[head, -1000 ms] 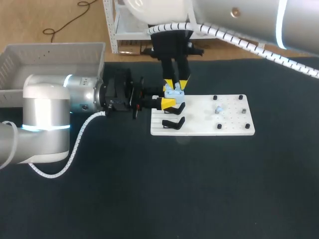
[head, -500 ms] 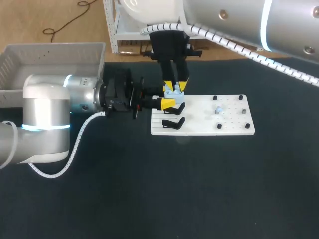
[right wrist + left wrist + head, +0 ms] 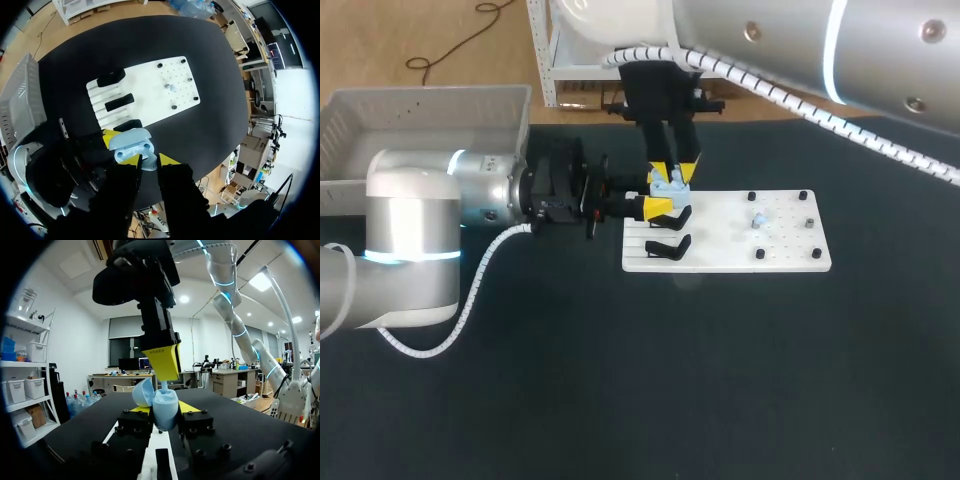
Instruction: Pick up each earbud case from the left stands, insert the matching earbuds, close the lid, and place the case in the box.
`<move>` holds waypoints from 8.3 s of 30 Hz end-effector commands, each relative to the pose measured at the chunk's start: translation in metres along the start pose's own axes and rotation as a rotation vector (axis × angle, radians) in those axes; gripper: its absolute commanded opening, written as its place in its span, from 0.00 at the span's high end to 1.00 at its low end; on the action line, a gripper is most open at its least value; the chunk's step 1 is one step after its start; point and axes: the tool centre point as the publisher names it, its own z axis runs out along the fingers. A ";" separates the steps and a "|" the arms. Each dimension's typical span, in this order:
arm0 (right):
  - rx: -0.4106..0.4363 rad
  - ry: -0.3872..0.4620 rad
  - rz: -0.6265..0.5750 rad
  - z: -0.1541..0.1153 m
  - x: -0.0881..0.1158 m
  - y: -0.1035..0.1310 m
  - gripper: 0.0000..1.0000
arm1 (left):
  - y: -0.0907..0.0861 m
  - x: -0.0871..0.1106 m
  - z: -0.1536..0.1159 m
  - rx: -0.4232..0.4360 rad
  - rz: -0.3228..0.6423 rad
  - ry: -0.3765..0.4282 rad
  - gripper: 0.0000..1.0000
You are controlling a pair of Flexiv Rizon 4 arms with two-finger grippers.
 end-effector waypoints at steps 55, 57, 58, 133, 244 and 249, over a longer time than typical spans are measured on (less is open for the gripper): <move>-0.504 -0.411 -0.187 0.013 -0.008 -0.101 0.57 | 0.001 0.001 0.000 0.002 0.000 0.000 1.00; -0.527 -0.404 -0.176 0.017 -0.016 -0.104 0.58 | 0.001 0.001 0.000 0.002 0.000 0.000 1.00; -0.536 -0.400 -0.170 0.020 -0.021 -0.104 0.58 | 0.001 0.001 0.000 0.002 0.000 0.000 1.00; -0.402 -0.249 -0.218 0.148 -0.118 -0.061 0.65 | 0.001 0.001 0.000 0.002 0.000 0.000 1.00; -0.298 -0.176 -0.856 -0.017 0.007 -0.001 1.00 | 0.001 0.001 0.000 0.002 0.000 0.000 1.00; -0.294 -0.175 -0.865 -0.016 0.005 0.002 1.00 | 0.001 0.001 0.000 0.002 0.000 0.000 1.00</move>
